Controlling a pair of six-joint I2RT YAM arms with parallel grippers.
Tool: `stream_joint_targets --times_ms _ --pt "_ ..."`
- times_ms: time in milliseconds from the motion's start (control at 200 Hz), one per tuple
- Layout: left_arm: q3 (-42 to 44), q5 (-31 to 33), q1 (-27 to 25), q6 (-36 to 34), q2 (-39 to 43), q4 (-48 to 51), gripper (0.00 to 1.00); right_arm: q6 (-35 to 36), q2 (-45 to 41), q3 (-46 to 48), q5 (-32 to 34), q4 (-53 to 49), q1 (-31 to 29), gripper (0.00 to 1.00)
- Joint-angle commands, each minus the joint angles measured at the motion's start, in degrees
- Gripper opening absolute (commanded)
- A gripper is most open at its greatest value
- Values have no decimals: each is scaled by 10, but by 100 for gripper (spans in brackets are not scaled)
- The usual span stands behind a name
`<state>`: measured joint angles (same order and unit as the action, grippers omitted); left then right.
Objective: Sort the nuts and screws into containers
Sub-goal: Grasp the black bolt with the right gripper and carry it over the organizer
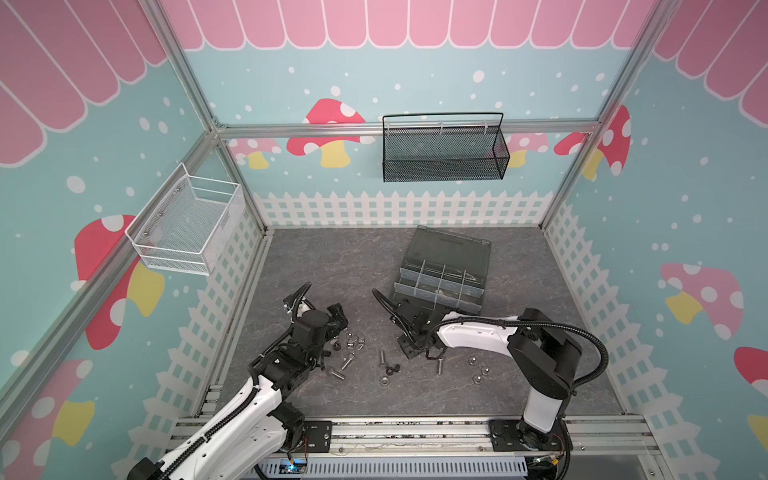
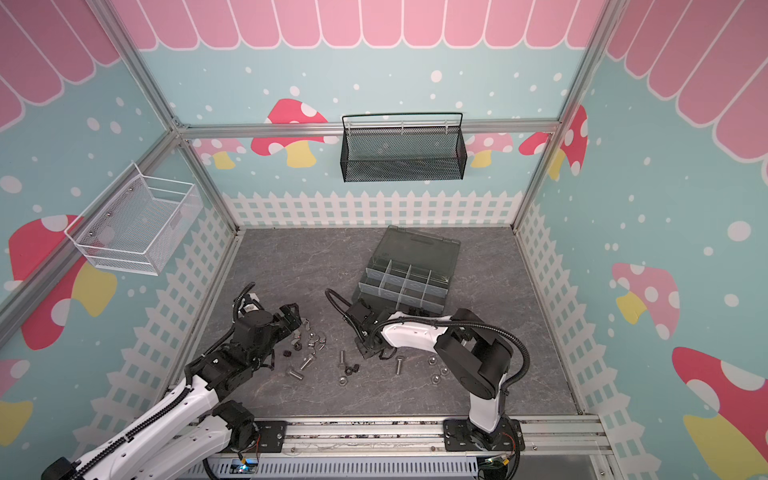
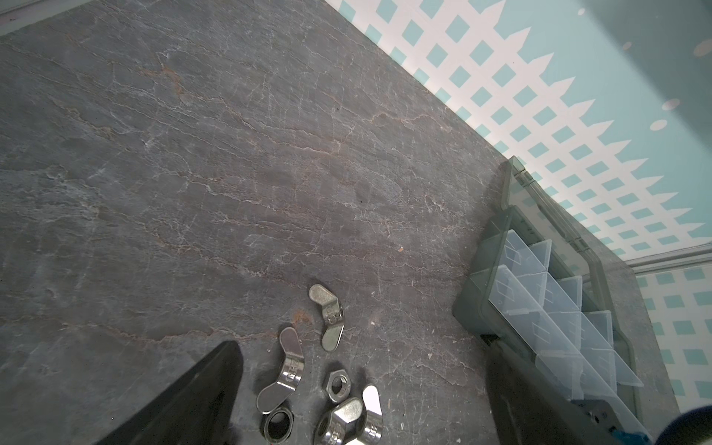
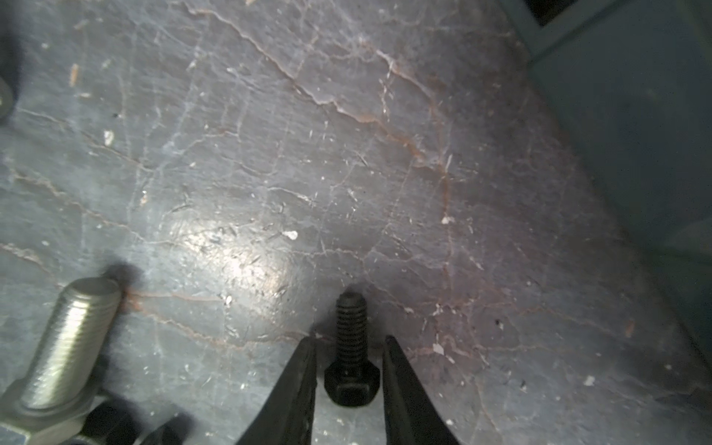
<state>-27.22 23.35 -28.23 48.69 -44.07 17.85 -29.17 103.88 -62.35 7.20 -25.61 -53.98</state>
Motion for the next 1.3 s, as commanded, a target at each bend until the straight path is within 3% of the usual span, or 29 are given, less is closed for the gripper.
stream_joint_targets --times_ms 0,290,535,921,1296 --pt "7 0 3 12 0 4 100 1 1 21 -11 -31 -1 29" --pt "7 -1 3 14 0 4 99 0 -8 23 -2 -29 -1 8" --pt "7 -1 3 14 2 5 99 -1 -35 21 13 -22 -1 0" --pt "-1 -1 4 13 1 7 99 -9 -120 33 47 -23 29 0" --pt "-9 -3 4 13 -13 3 99 13 -211 71 10 -1 147 0"
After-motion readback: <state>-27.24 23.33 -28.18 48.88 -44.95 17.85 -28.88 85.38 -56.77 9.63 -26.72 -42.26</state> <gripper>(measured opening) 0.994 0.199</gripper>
